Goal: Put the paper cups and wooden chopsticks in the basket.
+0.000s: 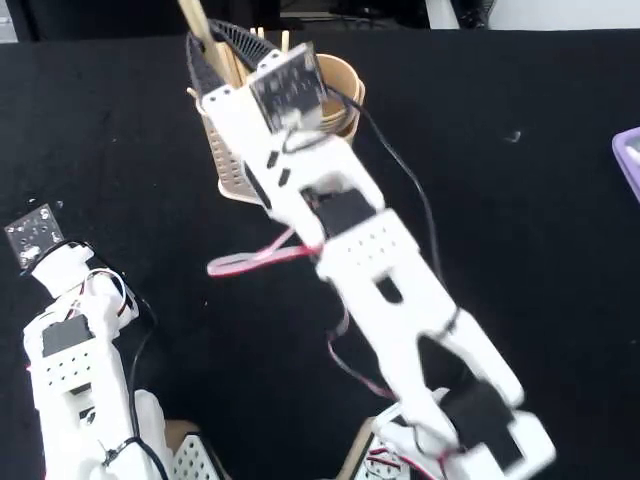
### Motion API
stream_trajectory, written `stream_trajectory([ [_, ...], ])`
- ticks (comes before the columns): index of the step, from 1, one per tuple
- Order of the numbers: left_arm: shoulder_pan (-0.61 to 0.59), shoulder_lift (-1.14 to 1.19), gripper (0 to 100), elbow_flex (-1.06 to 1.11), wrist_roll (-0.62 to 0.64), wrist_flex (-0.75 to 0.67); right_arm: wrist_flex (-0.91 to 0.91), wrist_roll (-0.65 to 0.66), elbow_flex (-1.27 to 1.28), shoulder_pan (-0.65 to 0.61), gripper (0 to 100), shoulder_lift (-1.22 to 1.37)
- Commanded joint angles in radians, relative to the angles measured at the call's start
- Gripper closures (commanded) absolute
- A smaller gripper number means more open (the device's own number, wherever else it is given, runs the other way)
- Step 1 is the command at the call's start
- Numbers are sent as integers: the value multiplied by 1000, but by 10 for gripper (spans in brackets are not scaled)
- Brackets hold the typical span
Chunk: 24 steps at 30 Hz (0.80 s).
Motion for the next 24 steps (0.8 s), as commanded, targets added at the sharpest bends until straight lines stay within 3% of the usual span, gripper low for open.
stream_trajectory([
  [1, -5, -18, 866, -19, 3, -17, -28, -8, -114, 37, 987, 102],
  [7, -2, -18, 866, -18, 3, -17, 74, -9, -145, 51, 973, 156],
  [12, -1, -18, 866, -18, 3, -17, 167, -34, -174, 54, 879, 137],
  [20, -1, -18, 866, -16, 3, -17, 460, -49, -260, 52, 884, -51],
  [24, -1, -18, 870, -16, 3, -17, 752, -44, -259, 55, 887, -232],
])
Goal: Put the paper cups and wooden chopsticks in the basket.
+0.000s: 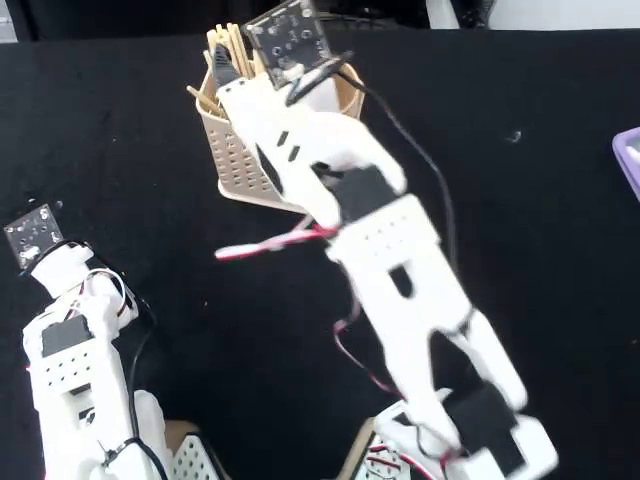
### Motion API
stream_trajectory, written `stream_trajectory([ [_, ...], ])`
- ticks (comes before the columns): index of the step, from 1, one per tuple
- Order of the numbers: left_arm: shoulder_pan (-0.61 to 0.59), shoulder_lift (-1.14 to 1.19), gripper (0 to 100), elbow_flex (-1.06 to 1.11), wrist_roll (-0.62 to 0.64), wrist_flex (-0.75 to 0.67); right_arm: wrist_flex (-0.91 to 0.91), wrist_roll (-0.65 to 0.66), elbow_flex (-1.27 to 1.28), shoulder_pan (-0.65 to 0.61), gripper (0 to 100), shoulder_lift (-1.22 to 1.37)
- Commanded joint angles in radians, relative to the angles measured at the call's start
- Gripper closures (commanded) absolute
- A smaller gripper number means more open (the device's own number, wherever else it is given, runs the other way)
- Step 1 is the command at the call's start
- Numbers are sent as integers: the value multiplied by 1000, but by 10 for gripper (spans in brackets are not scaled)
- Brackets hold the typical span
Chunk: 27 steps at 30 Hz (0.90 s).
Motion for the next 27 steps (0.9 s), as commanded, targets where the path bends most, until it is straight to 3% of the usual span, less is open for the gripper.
stream_trajectory([
  [1, -1, -18, 870, -16, 3, -15, 287, -2, -58, 17, 897, -216],
  [4, -10, -18, 912, -25, 2, -6, 522, -2, -44, 20, 982, -364],
  [6, -4, -20, 973, -44, -49, -3, 624, -2, 13, 37, 978, -450],
  [9, 2, -20, 970, -93, -97, 58, 718, -2, 148, 66, 966, -579],
  [13, 64, -20, 966, -197, -103, 176, 727, 0, 403, 146, 963, -756],
  [19, 278, -20, 970, -288, -103, 408, 643, 0, 759, 242, 962, -1047],
  [27, 308, -20, 970, -278, -95, 453, 580, -6, 1144, 307, 962, -1458],
])
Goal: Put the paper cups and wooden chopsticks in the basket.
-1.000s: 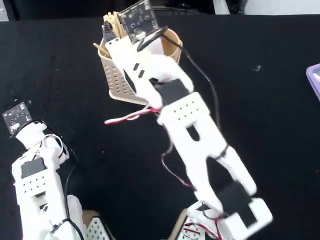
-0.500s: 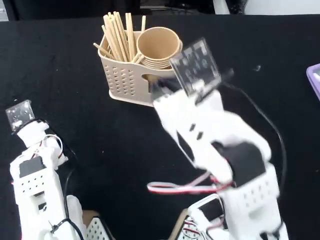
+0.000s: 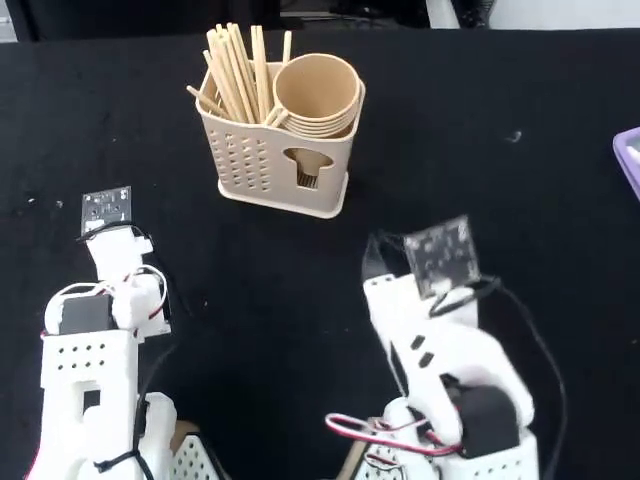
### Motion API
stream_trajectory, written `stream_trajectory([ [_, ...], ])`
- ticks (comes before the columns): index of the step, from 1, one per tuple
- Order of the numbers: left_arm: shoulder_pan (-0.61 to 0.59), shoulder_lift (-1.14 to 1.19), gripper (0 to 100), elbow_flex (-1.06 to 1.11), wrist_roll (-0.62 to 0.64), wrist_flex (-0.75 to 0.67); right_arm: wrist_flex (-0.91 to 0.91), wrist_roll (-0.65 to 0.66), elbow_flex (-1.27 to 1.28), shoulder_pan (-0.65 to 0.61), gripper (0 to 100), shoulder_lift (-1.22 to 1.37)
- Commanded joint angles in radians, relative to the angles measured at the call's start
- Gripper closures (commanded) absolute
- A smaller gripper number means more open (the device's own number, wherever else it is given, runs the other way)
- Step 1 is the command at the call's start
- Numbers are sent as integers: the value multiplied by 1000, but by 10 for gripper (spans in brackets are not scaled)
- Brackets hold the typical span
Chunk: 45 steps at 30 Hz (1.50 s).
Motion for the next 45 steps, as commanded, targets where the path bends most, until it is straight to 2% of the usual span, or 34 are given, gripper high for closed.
stream_trajectory([
  [1, 15, -20, 970, -53, 3, 6, -32, -3, 156, 18, 962, -159],
  [7, 4, -175, 970, -13, 3, 15, 5, -11, 326, 18, 962, -275],
  [13, 15, -586, 966, 180, -9, 17, 9, -11, 389, 17, 962, -274],
  [17, 47, -824, 966, 318, -107, 115, 3, -11, 476, 20, 962, -274],
  [20, 96, -795, 970, 363, -84, 132, 9, -11, 496, 23, 962, -274],
  [27, 108, -813, 967, 409, 15, 106, 34, -11, 549, 23, 962, -274],
  [33, 105, -812, 970, 616, 71, -25, 54, -11, 547, 18, 962, -274],
  [37, 96, -812, 970, 611, 86, 60, 132, -11, 547, 23, 962, -274],
  [39, 77, -812, 970, 611, 86, 54, 189, -9, 547, 23, 966, -274],
  [45, 62, -812, 970, 611, 87, 55, 183, -9, 547, 23, 966, -274],
])
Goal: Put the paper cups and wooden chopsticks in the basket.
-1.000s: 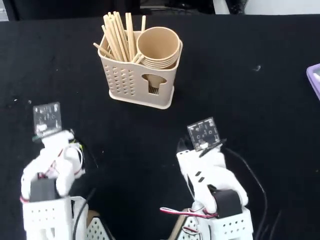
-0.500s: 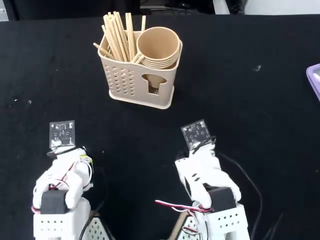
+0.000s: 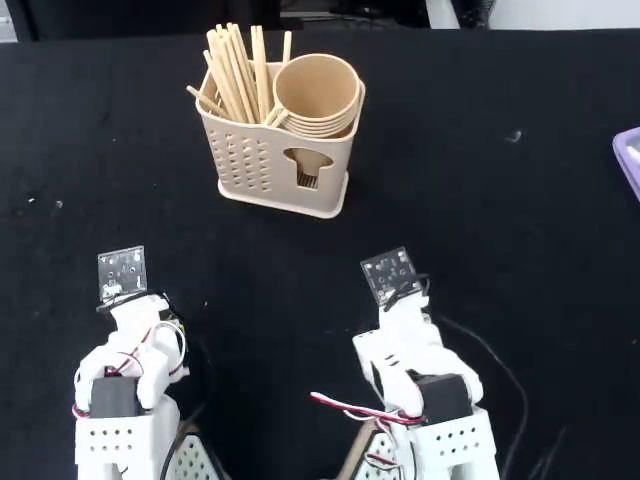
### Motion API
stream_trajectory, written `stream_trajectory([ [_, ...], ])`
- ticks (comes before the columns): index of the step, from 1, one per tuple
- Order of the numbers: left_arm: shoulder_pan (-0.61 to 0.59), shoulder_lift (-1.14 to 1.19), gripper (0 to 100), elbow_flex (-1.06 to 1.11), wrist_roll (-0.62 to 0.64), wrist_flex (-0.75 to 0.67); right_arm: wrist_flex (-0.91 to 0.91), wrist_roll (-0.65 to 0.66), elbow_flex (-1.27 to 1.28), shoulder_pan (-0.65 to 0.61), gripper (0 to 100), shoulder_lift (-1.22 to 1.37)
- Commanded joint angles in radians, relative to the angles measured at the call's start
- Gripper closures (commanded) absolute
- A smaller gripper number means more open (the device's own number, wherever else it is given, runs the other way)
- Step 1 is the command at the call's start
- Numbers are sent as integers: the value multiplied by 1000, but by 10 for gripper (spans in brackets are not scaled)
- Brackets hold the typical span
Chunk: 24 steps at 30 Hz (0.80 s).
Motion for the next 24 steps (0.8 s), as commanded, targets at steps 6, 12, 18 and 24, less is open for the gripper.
stream_trajectory([
  [6, -10, -9, 970, 24, 8, 8, 11, -11, -1, 15, 966, -94],
  [12, -15, -11, 970, 24, 8, 9, 11, -9, -1, 28, 966, -94],
  [18, -51, -15, 970, 24, 8, 11, 12, -9, -1, 256, 966, -97],
  [24, -56, -18, 970, 24, 8, 11, 12, -9, -1, 230, 966, -97],
])
